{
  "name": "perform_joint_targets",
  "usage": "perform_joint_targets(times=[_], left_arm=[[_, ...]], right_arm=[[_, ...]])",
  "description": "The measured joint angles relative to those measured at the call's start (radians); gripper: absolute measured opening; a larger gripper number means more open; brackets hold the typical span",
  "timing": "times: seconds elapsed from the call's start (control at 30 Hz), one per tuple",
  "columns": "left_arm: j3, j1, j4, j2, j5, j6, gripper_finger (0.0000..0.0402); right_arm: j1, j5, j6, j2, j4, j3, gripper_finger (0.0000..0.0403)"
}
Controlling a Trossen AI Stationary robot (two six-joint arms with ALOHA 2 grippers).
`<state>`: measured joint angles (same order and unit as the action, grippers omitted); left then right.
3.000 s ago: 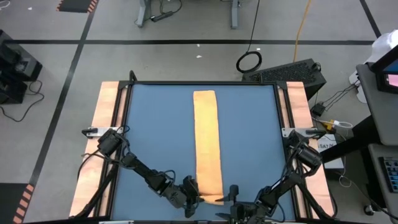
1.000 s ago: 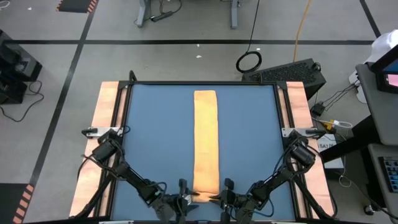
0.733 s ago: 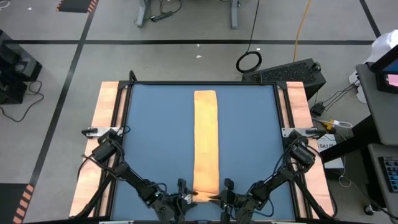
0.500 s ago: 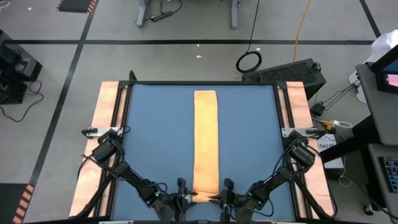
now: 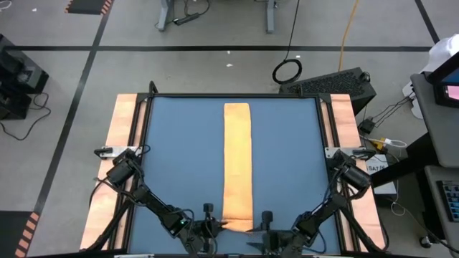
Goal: Roll towel into tight, uniform cylinder
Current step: Roll the orange microfiber cloth
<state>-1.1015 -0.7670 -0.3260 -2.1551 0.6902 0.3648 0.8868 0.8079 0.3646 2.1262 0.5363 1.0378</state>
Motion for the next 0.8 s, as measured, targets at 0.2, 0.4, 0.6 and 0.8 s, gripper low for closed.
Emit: perform_joint_targets(times=[0.2,0.4,0.6,0.8], left_arm=[[0.000,0.010,-0.004,0.002,-0.070,0.203,0.0023],[0.000,0.035,-0.020,0.009,-0.184,0.326,0.0024],[-0.001,0.077,-0.025,0.014,-0.323,0.423,0.0025],[-0.001,0.093,-0.025,0.013,-0.387,0.424,0.0026]], right_arm=[[0.069,0.146,-0.097,0.002,0.015,0.001,0.0272],[0.056,0.151,-0.090,0.004,-0.017,0.002,0.0307],[0.007,0.045,0.039,0.004,-0.086,0.003,0.0292],[-0.007,0.031,0.170,0.007,-0.145,0.003,0.0268]])
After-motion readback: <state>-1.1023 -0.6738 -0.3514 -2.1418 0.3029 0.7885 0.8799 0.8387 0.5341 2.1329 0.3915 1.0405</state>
